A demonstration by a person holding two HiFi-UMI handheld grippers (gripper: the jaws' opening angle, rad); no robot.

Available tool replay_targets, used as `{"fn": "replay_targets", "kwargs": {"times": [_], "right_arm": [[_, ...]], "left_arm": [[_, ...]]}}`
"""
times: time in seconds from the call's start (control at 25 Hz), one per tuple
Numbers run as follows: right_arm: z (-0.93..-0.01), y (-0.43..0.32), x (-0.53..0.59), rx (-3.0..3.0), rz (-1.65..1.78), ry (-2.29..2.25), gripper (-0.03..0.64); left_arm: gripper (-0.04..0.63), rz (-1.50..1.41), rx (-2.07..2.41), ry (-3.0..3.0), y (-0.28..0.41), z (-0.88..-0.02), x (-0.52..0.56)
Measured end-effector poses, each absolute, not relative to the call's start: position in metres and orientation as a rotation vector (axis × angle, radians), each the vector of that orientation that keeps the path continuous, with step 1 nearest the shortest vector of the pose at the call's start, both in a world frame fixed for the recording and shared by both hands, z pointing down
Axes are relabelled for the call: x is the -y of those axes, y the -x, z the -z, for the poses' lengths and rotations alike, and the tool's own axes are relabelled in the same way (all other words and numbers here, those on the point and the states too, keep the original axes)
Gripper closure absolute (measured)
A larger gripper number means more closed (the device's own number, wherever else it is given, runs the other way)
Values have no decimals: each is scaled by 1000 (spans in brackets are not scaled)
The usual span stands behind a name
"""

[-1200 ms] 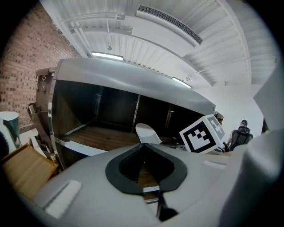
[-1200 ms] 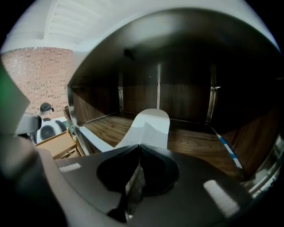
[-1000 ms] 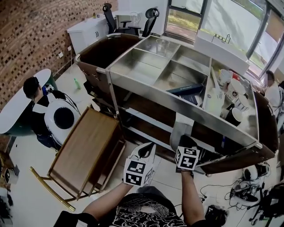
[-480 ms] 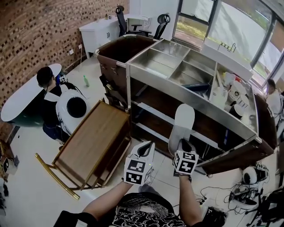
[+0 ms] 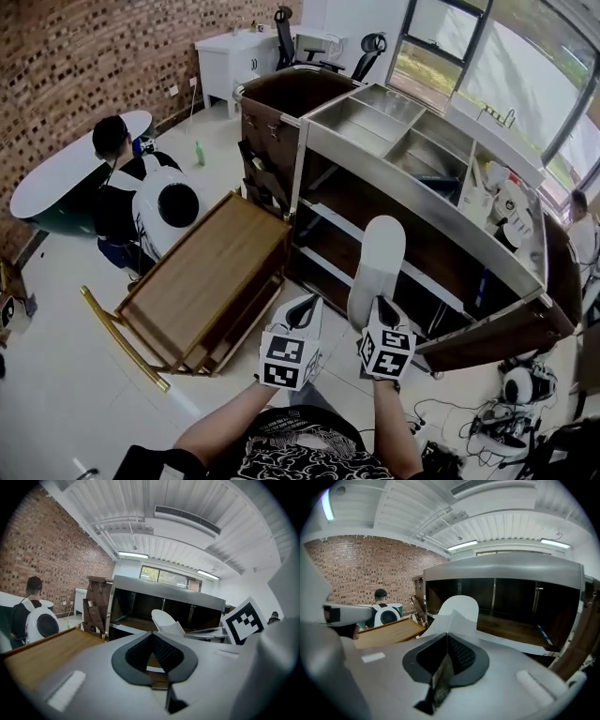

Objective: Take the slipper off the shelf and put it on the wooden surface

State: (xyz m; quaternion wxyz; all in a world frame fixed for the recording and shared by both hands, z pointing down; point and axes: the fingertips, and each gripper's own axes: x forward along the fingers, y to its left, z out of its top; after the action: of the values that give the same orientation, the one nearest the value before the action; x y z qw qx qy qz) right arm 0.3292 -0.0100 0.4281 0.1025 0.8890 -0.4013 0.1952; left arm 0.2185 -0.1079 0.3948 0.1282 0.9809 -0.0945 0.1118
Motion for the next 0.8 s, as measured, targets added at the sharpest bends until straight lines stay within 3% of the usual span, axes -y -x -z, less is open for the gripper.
{"fn": "replay_targets", "kwargs": {"times": [0.8], "right_arm": [[-449, -132, 96, 1851, -433, -2067, 606]], "left_arm": [[589, -217, 890, -2585, -44, -433, 155]]}}
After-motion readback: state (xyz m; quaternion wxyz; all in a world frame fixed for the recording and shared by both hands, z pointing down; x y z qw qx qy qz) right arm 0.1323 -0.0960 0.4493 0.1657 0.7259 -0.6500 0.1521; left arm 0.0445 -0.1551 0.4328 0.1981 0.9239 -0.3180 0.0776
